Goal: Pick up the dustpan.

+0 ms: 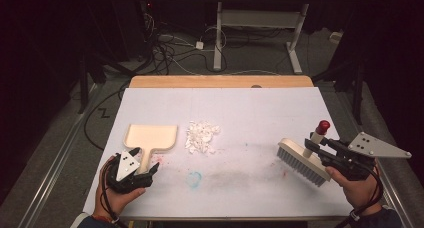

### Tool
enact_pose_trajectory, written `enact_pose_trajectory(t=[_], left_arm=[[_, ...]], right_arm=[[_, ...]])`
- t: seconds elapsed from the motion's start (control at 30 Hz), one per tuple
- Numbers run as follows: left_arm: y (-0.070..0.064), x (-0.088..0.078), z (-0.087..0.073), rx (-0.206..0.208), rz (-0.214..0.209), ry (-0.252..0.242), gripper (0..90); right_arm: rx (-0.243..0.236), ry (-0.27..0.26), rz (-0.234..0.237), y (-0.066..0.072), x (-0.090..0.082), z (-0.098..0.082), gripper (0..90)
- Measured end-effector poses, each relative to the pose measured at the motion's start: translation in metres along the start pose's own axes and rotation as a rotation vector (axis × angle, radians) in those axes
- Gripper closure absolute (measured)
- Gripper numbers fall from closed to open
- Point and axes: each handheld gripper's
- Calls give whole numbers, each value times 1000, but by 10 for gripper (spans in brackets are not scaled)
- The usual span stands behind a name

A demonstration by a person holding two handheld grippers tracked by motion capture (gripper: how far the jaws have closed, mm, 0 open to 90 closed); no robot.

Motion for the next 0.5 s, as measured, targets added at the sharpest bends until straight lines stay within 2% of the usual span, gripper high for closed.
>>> enact_pose_trajectory(t=[0.3,0.33,0.37,0.4,0.43,0.47,0.5], left_arm=[[2,-2,-1,-1,-5,4,208],[3,-2,-2,-19,5,33,208],[3,-2,-2,-19,5,33,208],[7,-3,-1,-70,26,81,209],[7,-3,-1,-70,26,81,211],[13,-2,0,-166,26,138,218],[17,-1,0,-224,5,172,220]], right_arm=[[-1,-5,-12,1,-1,3,707],[-3,-6,-12,1,-1,3,708],[-2,-3,-14,2,-1,3,708],[-1,-5,-14,2,-1,3,708],[-5,-4,-12,2,-1,3,708],[2,4,-9,3,-1,3,708],[-2,5,-9,3,0,2,708]])
Point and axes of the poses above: each handheld gripper's, and its own axes: x roughly forward along the jaws, z roughly out of its top, y roughly to its left, and after that the axes turned 11 degrees about y, right-handed
